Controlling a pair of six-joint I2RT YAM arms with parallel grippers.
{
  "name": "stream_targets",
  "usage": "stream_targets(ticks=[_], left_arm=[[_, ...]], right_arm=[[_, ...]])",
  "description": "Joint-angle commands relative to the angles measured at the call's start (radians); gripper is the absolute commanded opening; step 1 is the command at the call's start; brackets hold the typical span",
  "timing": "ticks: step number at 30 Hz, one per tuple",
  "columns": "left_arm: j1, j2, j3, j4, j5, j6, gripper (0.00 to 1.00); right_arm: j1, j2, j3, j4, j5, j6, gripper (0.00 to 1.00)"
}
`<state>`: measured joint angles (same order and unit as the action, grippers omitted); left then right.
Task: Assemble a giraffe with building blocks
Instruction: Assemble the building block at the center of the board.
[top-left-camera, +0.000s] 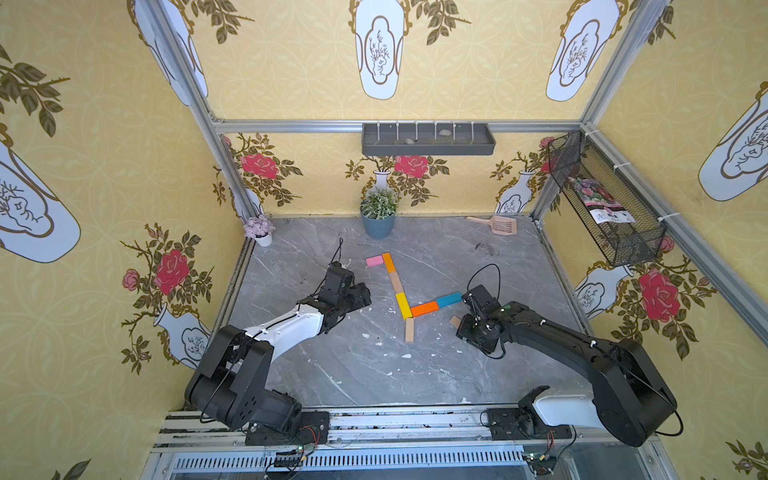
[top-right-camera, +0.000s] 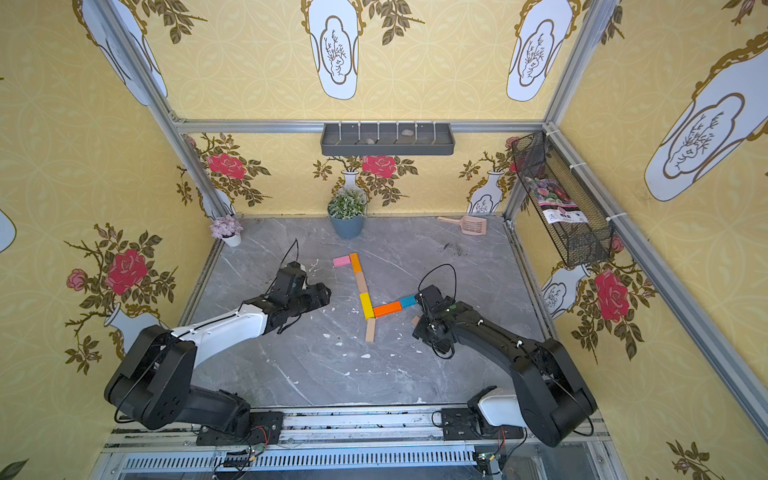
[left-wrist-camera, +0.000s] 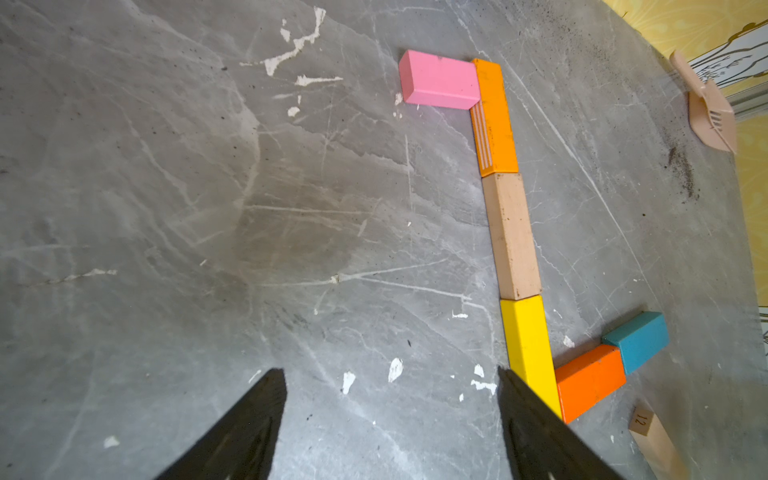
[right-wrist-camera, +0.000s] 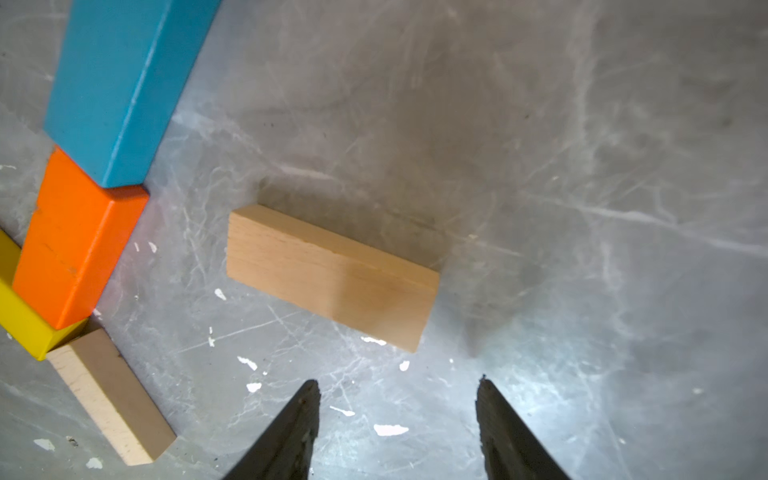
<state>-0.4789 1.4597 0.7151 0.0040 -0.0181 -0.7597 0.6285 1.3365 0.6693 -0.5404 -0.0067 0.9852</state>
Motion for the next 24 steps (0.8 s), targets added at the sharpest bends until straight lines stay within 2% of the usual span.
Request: stream_targets(ticks=[1,6,9,14,24], left_arm=[[0.000,-0.004,-0.003,0.018,0.000,0.010,0.81],[0.000,-0.007,-0.003,0.016,-0.002,0.010,0.81],[0.000,-0.007,-0.003,0.016,-0.002,0.010,0.81],[0.000,-0.004,-0.002,0.017,0.000,0.010,0.82],[0.000,-0.011,-0.002,0.010,-0.009,0.010,0.82]], right_arm=[[0.048,0.014,0.025,0.040,0.048,0.103,0.55],[0.099,0.018,0.024,0.062,0.054,0.217,0.46],[0.085,0.037,0.020,0.038,0.086,0.228,0.44],[0.059,0.078,0.005,0.104,0.050,0.233,0.42],[0.022,0.218,0.092,0.059,0.097,0.207,0.39]])
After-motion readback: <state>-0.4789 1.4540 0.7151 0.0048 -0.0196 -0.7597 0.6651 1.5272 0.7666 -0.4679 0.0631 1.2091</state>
